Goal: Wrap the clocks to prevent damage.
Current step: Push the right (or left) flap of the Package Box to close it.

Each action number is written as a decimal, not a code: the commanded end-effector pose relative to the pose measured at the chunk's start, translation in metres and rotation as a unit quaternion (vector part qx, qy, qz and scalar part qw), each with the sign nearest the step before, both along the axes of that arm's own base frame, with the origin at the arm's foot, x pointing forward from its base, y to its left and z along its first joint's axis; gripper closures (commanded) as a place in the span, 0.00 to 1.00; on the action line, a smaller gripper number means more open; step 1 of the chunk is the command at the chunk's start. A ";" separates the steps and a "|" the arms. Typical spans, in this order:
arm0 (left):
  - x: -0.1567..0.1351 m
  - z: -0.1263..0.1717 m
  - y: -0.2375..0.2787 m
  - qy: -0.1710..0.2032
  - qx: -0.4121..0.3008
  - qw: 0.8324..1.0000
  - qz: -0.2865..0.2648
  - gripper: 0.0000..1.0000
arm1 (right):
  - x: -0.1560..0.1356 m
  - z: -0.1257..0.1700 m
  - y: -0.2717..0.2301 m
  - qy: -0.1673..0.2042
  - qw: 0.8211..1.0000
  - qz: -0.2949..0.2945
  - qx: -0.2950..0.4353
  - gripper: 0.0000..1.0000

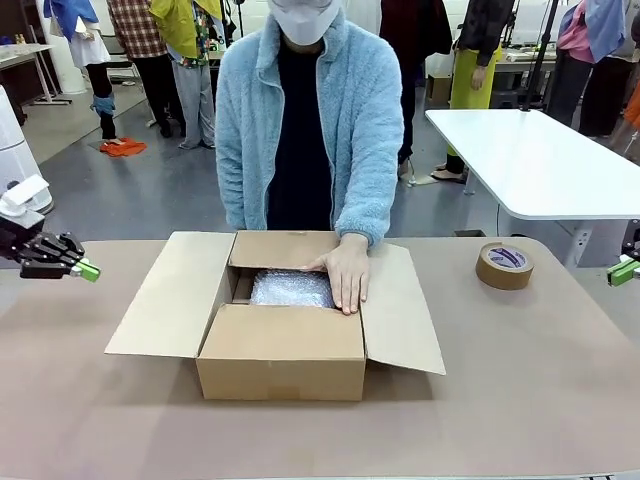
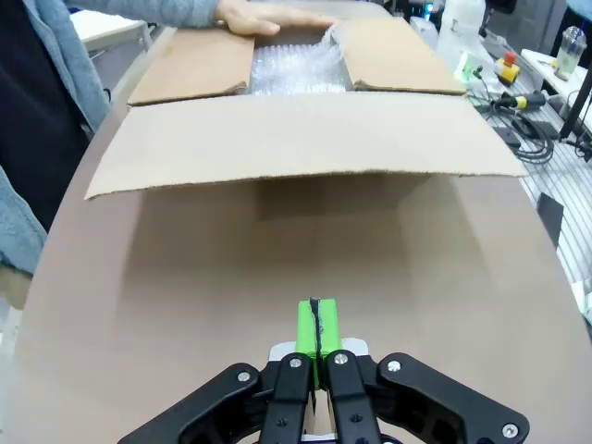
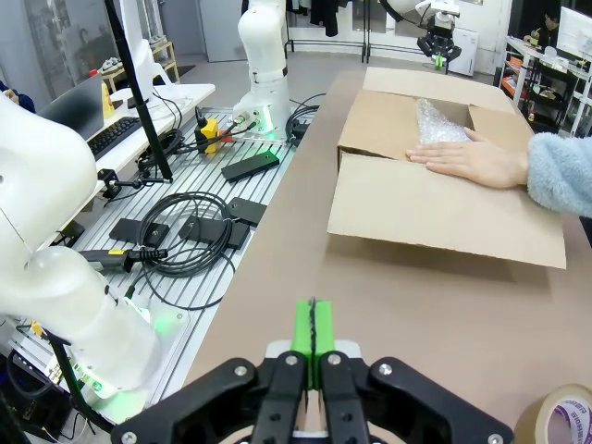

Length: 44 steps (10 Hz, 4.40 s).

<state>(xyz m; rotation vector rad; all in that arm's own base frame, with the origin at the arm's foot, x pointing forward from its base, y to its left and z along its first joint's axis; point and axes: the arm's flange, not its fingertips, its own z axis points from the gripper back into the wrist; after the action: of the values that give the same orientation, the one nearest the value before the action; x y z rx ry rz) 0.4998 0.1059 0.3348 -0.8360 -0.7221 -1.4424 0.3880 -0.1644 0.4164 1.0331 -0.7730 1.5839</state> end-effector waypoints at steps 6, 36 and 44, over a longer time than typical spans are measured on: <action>-0.001 -0.009 -0.010 0.006 -0.005 1.000 -0.002 1.00 | -0.003 -0.001 0.002 -0.001 1.000 0.000 0.006 0.99; -0.016 -0.031 -0.154 0.004 -0.275 0.959 -0.073 1.00 | -0.003 -0.001 0.002 -0.001 1.000 0.000 0.006 0.99; -0.024 -0.034 -0.232 -0.001 -0.277 0.955 -0.105 1.00 | -0.003 -0.001 0.002 -0.001 1.000 0.000 0.006 0.99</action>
<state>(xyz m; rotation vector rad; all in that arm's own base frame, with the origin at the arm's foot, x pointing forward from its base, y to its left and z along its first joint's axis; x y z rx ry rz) 0.4761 -0.1155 0.3028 -1.4027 -1.0396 -1.4460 0.3877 -0.1647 0.4163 1.0327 -0.7730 1.5830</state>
